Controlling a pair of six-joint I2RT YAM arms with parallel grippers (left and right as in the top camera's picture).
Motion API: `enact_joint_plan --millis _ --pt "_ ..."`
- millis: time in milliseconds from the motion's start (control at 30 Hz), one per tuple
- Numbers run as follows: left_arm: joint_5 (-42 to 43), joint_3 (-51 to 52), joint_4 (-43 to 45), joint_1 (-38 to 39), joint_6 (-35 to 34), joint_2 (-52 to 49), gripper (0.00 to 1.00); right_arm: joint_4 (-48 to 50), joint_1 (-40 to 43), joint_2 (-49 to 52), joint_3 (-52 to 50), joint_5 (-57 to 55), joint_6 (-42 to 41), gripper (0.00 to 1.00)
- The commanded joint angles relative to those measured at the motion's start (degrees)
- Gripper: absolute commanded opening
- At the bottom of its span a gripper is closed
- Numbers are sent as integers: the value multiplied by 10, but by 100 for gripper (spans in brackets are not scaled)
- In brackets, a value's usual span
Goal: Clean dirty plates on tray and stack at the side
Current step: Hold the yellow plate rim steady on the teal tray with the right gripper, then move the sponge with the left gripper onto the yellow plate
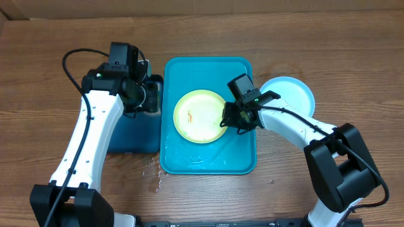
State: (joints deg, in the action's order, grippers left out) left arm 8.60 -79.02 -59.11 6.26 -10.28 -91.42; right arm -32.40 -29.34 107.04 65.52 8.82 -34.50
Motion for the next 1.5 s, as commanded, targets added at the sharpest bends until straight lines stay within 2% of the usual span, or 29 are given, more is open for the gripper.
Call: enact_joint_plan --millis 0,33,367,533,767,1033,1267,1333,1467 --pt "55 2 16 23 13 -10 4 11 -3 -5 8 0 -4 11" --pt "55 2 23 31 9 -14 4 13 -3 -5 8 0 -5 4" --pt "60 2 51 116 -5 -121 4 0 -3 -5 5 0 -5 4" --pt "57 2 61 123 -9 -169 4 4 -3 -5 5 1 -5 4" --pt "-27 2 79 121 -41 -183 4 3 -3 -5 4 1 -5 4" --pt "-17 2 84 135 -50 -211 4 4 -3 -5 4 1 -5 4" --pt "-14 2 103 140 -82 -283 4 4 -3 -5 4 1 -5 4" --pt "16 2 104 140 -83 -303 4 3 -3 -5 4 1 -5 4" --pt "167 2 104 139 -29 -315 4 2 -7 -5 4 1 -5 4"
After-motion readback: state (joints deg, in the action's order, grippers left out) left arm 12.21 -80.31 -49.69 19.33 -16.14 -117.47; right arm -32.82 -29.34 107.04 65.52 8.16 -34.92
